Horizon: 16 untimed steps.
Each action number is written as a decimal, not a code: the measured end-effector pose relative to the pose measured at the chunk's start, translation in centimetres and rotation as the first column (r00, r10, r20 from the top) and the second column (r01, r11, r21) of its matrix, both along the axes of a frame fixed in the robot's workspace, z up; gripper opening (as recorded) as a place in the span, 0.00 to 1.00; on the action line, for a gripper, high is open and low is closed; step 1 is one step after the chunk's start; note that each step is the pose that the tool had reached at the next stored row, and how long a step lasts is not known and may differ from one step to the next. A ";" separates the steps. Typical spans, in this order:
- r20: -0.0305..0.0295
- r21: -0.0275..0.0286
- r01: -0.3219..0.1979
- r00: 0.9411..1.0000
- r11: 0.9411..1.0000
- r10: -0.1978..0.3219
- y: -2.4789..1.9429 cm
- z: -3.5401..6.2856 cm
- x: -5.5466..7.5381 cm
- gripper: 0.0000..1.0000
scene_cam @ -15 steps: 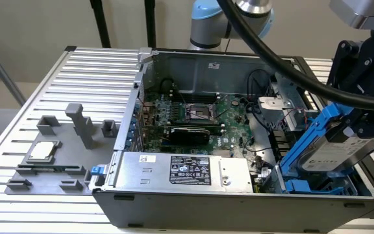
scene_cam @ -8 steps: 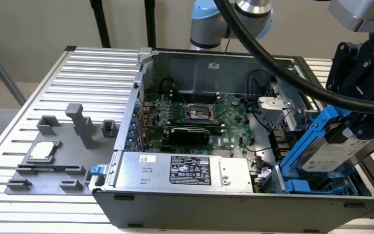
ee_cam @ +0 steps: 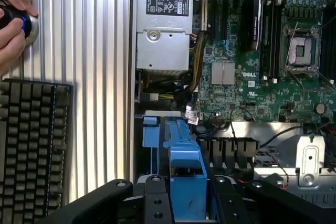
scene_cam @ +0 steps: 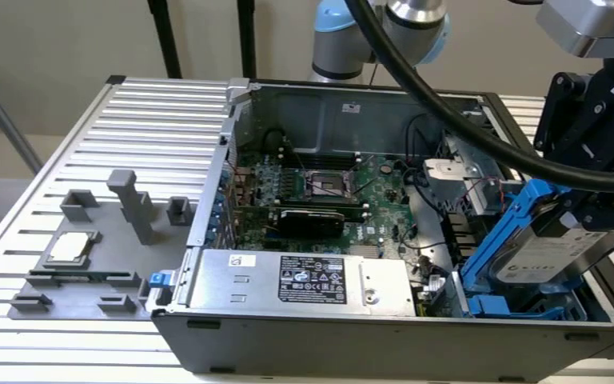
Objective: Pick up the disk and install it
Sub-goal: 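Insert the disk into the insertion slot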
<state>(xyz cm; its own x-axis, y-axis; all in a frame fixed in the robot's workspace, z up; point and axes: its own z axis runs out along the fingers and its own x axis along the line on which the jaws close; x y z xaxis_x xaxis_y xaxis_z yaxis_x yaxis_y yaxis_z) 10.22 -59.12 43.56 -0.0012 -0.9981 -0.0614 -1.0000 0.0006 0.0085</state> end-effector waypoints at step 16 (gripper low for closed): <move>-0.001 -0.012 0.000 1.000 1.000 0.000 0.00 0.53 0.0 0.00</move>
